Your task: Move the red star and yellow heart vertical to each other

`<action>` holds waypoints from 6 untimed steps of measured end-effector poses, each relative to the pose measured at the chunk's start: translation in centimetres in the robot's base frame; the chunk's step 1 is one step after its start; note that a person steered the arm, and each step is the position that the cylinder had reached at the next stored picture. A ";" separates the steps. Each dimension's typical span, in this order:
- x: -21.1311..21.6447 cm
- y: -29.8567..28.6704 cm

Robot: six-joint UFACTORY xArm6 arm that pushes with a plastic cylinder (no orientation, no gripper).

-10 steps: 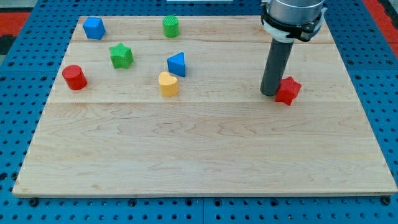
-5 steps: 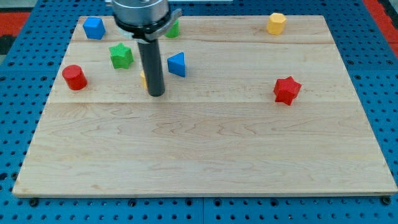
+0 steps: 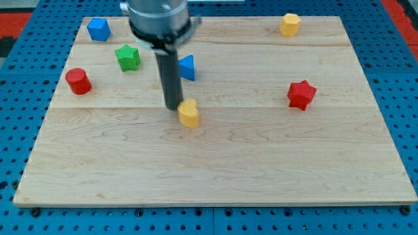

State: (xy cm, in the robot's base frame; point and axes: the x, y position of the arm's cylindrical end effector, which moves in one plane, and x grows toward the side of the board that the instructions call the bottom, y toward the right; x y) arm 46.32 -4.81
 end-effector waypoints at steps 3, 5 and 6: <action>7.9 17.8; -1.4 11.2; -9.0 11.9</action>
